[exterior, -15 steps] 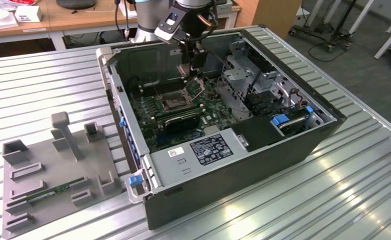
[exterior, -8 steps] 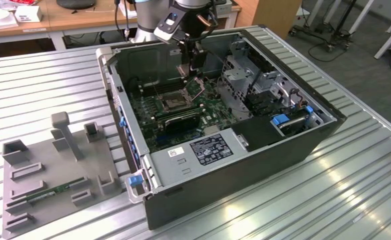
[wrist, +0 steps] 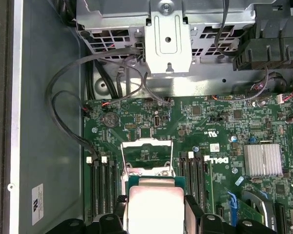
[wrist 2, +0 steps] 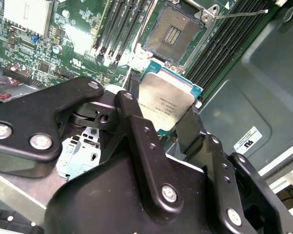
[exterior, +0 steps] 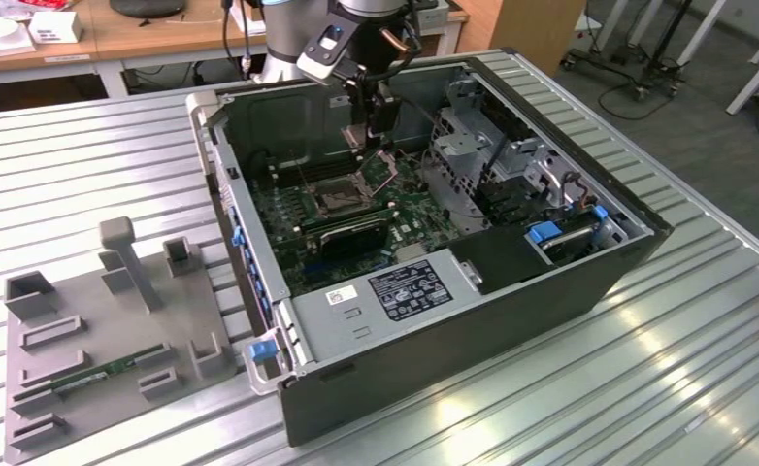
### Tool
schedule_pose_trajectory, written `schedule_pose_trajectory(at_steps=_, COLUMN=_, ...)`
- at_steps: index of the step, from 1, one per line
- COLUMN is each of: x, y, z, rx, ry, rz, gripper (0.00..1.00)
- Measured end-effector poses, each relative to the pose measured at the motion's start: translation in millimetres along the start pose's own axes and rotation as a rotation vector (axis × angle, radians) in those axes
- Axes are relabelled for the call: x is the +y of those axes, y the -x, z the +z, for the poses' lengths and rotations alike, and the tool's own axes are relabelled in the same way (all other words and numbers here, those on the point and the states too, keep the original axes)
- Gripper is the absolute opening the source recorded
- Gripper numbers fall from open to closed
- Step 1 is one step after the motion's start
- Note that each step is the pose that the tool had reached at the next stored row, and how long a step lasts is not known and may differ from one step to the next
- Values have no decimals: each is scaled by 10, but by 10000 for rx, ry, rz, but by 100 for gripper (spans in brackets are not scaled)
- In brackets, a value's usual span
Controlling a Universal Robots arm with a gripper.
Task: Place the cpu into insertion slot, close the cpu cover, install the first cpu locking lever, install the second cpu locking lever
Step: 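Place the cpu into insertion slot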
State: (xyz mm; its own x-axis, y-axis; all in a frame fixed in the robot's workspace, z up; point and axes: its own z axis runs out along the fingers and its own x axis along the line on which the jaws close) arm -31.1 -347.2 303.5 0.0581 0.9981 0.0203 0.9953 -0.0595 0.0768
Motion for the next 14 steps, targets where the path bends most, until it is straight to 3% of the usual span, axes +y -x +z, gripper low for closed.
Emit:
schedule_pose_trajectory(at_steps=9, x=-4, y=0, z=0, rx=-1, ry=0, rz=1, gripper=55)
schedule_pose_trajectory(at_steps=14, x=-38, y=2, z=-1, rx=0, ry=0, rz=1, gripper=55)
